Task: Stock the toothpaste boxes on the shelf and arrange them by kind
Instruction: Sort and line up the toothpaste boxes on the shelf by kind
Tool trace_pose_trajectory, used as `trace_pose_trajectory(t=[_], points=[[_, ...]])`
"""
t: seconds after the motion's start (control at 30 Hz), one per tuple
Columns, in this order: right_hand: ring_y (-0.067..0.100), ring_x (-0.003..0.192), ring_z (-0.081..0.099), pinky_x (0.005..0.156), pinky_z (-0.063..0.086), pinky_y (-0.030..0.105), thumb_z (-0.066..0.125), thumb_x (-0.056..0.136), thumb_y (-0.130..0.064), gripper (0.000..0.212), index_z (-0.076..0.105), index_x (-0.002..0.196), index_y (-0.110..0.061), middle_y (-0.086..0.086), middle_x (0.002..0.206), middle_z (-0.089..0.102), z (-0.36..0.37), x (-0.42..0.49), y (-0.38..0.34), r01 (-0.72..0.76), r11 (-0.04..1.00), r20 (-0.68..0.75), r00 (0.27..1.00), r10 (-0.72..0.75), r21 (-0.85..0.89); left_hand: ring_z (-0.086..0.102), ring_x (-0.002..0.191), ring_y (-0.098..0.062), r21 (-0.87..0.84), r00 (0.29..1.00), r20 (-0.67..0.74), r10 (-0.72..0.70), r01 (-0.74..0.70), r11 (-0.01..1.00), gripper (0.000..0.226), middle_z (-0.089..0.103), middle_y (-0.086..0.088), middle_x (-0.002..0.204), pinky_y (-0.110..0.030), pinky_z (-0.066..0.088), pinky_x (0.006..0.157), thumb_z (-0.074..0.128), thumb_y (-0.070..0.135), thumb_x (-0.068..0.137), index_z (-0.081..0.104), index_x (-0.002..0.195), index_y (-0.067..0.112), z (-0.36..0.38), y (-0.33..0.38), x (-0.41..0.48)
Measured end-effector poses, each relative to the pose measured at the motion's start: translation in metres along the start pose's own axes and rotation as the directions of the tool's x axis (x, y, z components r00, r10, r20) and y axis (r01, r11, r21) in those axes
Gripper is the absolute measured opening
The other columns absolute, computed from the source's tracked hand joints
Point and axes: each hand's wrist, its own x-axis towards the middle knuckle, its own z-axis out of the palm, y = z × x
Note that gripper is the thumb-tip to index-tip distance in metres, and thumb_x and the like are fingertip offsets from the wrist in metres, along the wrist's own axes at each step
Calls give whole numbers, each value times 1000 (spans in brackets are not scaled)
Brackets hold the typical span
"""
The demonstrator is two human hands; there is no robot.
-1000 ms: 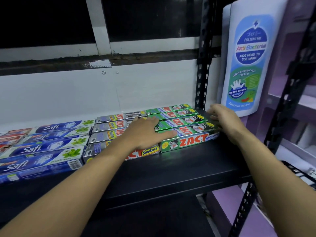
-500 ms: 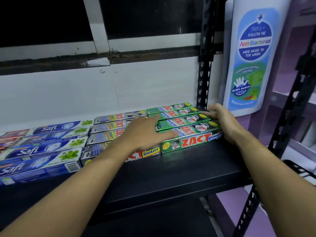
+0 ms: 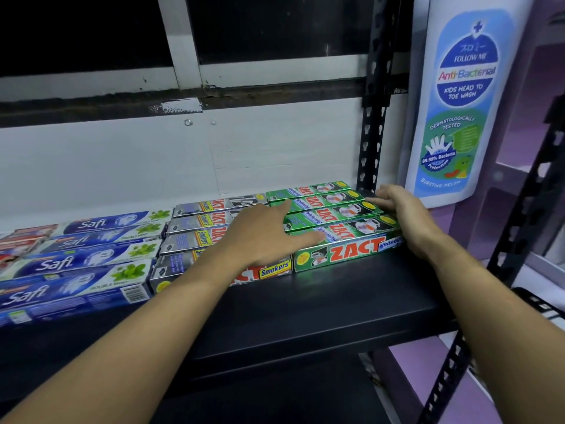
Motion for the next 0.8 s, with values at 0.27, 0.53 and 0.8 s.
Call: trace_pose_trajectory(t=[0.27,0.53,0.8], points=[[13,102,62,90,48,36,54,86,-52,38,61,119,-34,-8,116,64,1,-1,2,114,970,-26,992,-122,-214,37,143,-25,-95,999,-3,33,-33,995,102,36,1,159,-39,33,114,40,90,76,28,156,28,-5,0,-10],[34,111,57,92,44,41,60,90,-47,42,63,122,-21,15,115,67,12,-46,-16,273,690,-109,883,-456,-670,38,141,-18,1,985,-120,126,-127,992,78,46,8,151,-43,23,118,44,80,84,47,144,30,-14,-11,-68],[33,105,60,95,46,45,56,83,-47,47,62,118,-16,11,109,70,57,-160,-30,455,425,156,804,-573,-782,35,142,-20,207,974,-188,127,-87,975,78,52,5,146,-49,10,123,36,80,86,50,141,27,-32,-32,-167]])
